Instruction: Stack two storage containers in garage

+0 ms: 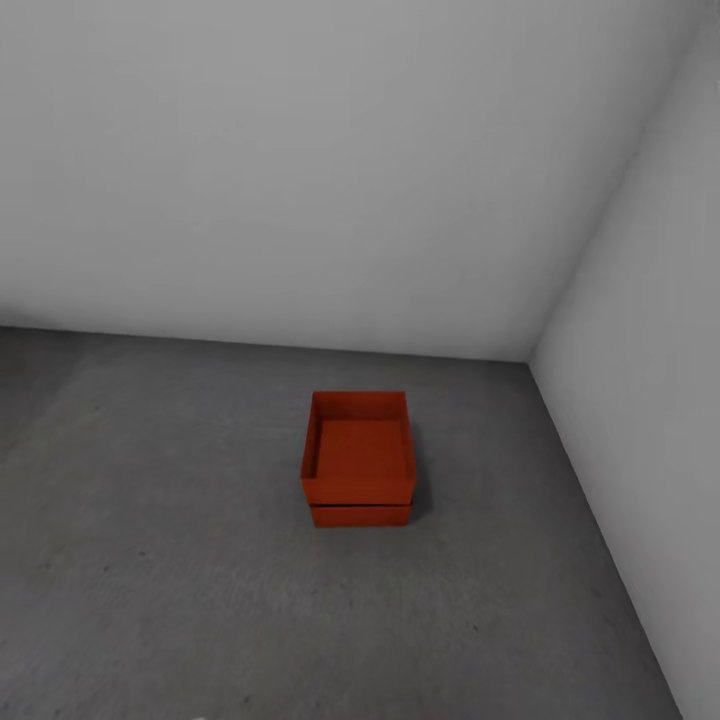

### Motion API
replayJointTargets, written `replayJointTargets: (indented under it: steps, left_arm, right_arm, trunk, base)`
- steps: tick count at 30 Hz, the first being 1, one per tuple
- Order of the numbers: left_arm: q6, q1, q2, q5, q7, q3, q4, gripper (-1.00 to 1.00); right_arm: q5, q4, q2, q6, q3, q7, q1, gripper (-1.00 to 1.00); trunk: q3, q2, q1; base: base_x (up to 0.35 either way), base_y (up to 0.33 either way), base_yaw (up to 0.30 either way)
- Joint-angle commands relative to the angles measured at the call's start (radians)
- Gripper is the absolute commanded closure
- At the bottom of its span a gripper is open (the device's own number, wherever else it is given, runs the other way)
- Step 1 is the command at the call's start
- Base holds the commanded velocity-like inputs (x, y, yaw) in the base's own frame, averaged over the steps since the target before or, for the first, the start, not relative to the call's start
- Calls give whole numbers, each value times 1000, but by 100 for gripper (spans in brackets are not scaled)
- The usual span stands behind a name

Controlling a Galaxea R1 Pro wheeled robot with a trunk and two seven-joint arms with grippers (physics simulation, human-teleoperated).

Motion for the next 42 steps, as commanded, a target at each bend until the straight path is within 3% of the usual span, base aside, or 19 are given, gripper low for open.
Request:
replayJointTargets:
  steps: [1, 42]
  left_arm:
    - [3, 0, 0, 10, 1, -3, 0, -100]
    - [10, 0, -2, 10, -8, -3, 1, -100]
  right_arm:
    - [-11, 1, 1, -4, 8, -2, 0, -100]
    - [-12, 1, 0, -14, 8, -2, 0, -100]
  trunk:
    - [1, -1, 0]
    - [65, -1, 0]
  base:
    - [0, 0, 0]
    - [0, 0, 0]
